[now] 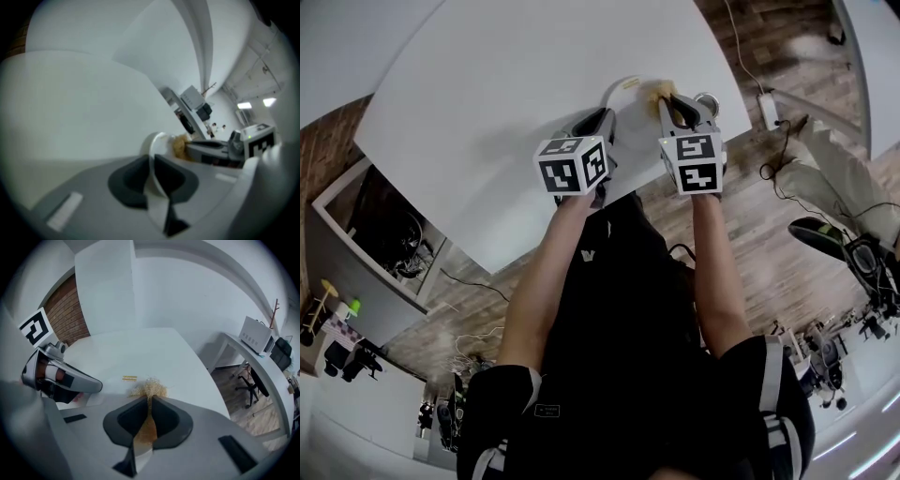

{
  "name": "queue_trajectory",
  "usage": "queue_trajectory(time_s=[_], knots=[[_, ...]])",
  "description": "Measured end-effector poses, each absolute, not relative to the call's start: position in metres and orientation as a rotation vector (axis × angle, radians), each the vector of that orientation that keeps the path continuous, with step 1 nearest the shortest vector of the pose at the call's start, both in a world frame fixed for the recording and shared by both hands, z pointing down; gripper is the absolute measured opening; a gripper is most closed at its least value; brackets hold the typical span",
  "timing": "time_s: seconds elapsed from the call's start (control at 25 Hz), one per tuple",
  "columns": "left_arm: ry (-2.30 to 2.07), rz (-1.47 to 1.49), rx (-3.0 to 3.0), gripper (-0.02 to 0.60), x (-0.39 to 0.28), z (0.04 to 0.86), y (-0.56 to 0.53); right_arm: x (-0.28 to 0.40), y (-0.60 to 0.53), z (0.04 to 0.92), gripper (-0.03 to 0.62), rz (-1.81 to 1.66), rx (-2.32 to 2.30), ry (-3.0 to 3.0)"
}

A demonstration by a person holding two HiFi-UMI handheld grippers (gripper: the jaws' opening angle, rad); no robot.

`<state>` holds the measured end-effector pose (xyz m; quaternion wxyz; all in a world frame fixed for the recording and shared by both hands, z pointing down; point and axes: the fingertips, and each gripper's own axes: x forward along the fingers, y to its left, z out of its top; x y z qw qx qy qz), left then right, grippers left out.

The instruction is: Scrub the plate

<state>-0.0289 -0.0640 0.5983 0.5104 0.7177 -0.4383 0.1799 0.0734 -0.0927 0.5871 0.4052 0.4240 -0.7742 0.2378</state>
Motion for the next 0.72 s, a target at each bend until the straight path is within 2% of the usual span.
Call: queue_trajectory(time_s=[0.24,0.72], knots=[[-1.054,0.439,1.730,0.038,-0.028,0.598,-0.064,0.071,-0.103,0.586,0.028,0.560,1.077,-1.930],[-1.055,0.448,1.724,0.038,-0.028,0.598,-0.063,-0.007,-0.076,0.587,0.026,0.549,0.742,-2.073]])
